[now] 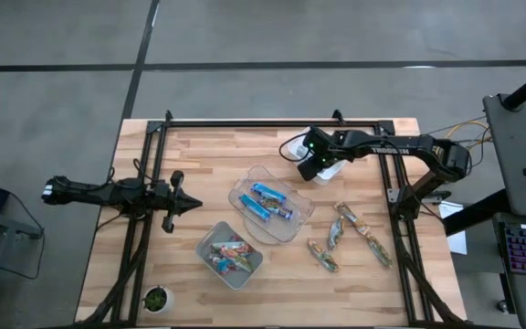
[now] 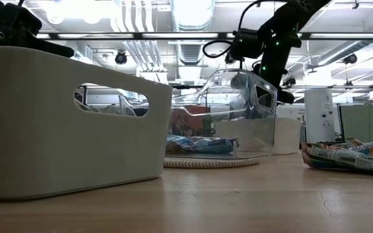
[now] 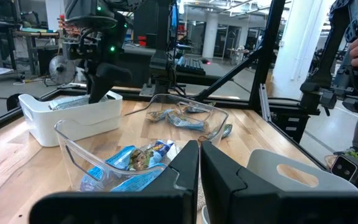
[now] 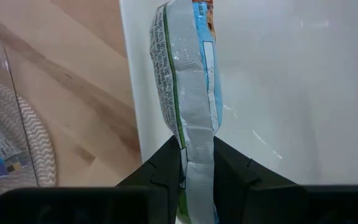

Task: Pick and place Granola Bars by type
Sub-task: Put the yellow granola bar into the white bin

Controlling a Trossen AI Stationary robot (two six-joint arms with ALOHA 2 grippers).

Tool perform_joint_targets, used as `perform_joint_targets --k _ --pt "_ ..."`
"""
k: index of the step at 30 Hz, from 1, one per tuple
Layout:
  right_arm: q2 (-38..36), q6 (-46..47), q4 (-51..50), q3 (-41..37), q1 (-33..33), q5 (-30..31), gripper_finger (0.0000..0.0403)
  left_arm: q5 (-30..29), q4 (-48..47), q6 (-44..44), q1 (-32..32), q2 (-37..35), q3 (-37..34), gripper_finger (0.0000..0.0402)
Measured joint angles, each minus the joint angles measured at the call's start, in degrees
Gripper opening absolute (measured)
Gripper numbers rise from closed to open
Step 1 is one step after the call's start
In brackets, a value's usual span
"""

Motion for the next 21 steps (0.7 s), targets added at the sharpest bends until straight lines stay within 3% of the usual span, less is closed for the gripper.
perform_joint_targets --k 21 --pt "0.02 -0.04 0.41 -0.01 -0.11 0.24 0.0064 -0.01 0.00 0.00 -0.01 0.00 0.02 0.0000"
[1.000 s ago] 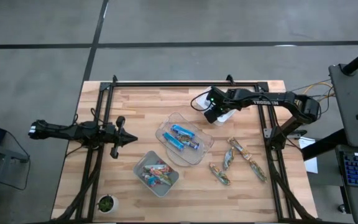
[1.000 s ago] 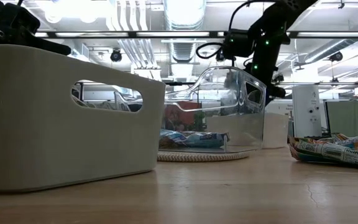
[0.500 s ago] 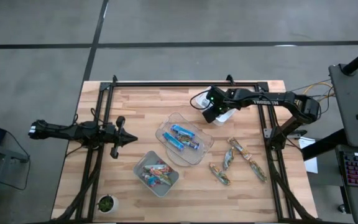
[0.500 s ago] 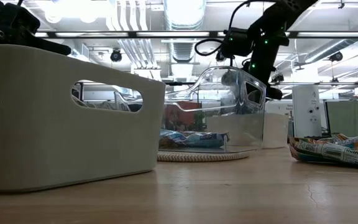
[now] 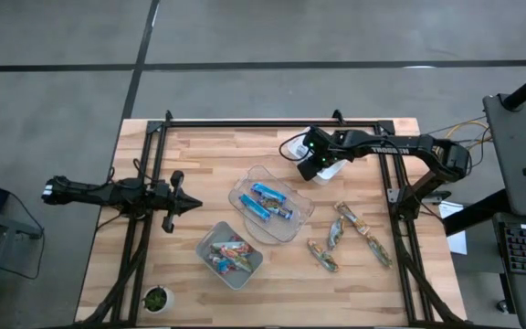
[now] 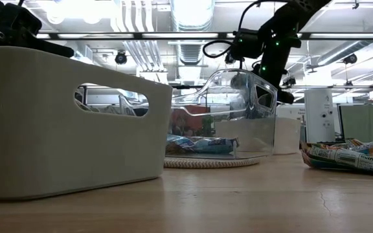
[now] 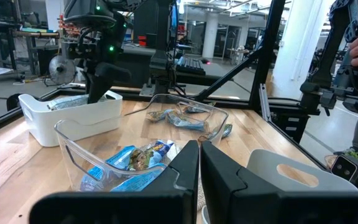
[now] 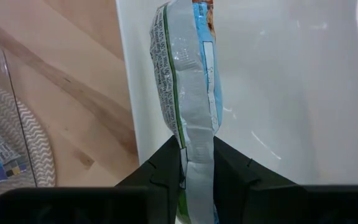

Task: Pick and place Granola Bars by type
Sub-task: Put the yellow granola bar into the white bin

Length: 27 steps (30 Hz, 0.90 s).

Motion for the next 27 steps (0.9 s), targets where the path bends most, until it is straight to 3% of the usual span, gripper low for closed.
perform_joint_targets --k 11,17,22,27 --pt "0.00 1.56 1.09 -1.29 0.00 -0.28 0.0144 0.01 0.00 0.00 0.01 0.01 -0.01 0.0000" --pt "0.00 1.28 1.63 -1.29 0.00 -0.44 0.0168 -0.01 0.00 0.00 -0.02 -0.01 -0.01 0.0000" --pt "-0.17 -0.18 1.48 -0.71 0.00 -0.60 0.0158 0.01 0.00 0.00 0.00 -0.01 -0.02 0.0000" --pt "-0.72 -0.51 0.26 0.49 0.00 -0.45 0.0108 -0.01 0.00 0.00 0.00 0.01 -0.01 0.0000"
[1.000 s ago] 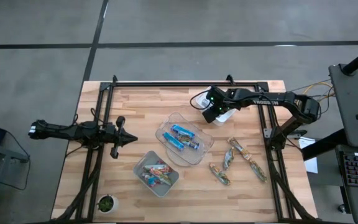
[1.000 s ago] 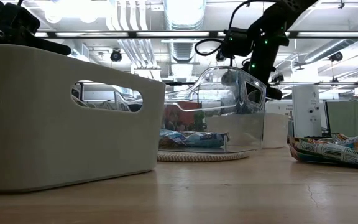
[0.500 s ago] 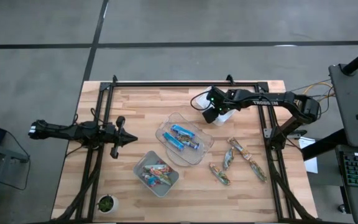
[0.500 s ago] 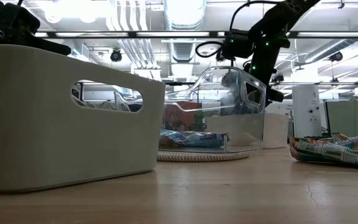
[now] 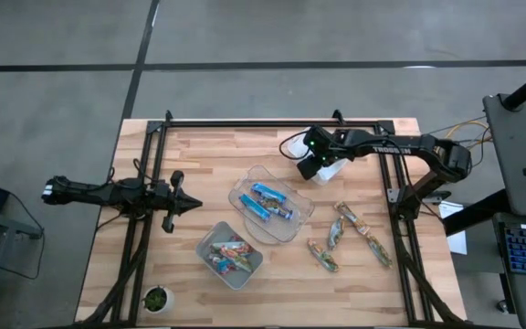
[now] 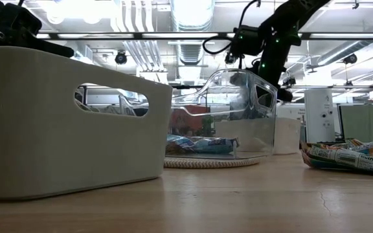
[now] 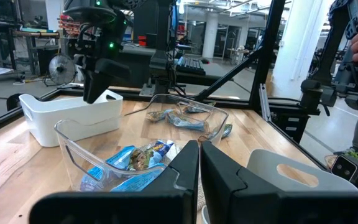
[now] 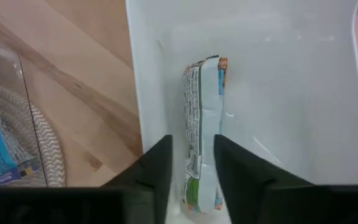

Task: Pick and place Granola Bars by type
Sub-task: Put the yellow granola bar into the white bin

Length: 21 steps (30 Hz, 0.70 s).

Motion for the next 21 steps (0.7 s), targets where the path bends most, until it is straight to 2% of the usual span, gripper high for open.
perform_joint_targets --k 6,15,21 --pt "0.00 -0.95 -1.11 0.48 0.00 0.06 0.0018 0.00 0.00 0.00 -0.01 -0.01 -0.01 0.0000" --pt "-0.29 -1.26 -2.67 0.48 -0.01 1.60 0.0009 0.02 0.00 0.00 0.01 -0.01 -0.01 0.0000" --pt "-5.39 -2.09 -4.41 0.64 0.00 1.59 0.0009 0.02 0.00 0.00 0.01 -0.01 0.00 0.0000"
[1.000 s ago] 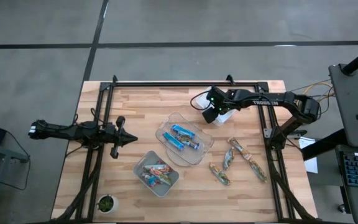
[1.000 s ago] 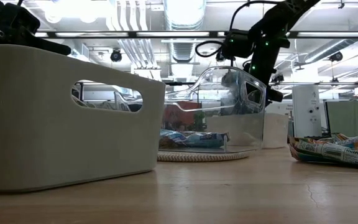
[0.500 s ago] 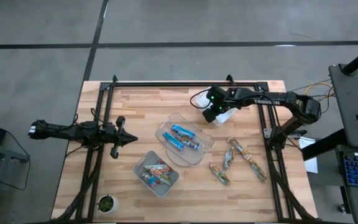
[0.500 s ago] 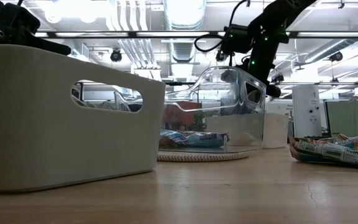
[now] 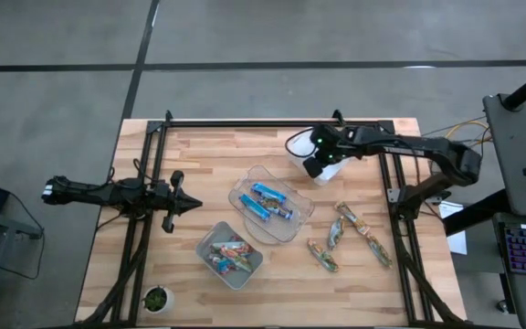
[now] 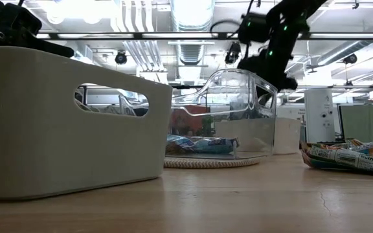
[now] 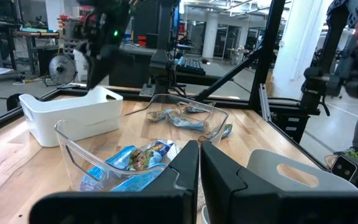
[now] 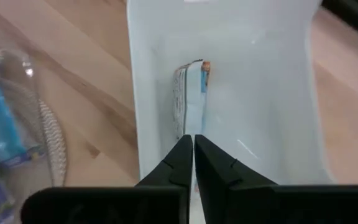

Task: Pick and place Granola Bars by type
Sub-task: Put the yellow granola bar into the white bin

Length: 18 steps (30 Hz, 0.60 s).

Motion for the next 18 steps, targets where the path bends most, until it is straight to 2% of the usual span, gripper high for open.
perform_joint_targets --k 11,18 --pt "-11.59 -4.39 -14.38 4.61 1.34 0.11 0.0008 0.00 0.00 0.00 0.00 0.01 -0.02 0.0000" --pt "-15.29 -4.56 -21.64 6.69 5.94 -0.60 0.0008 -0.02 0.00 0.00 0.00 0.02 0.00 0.0000"
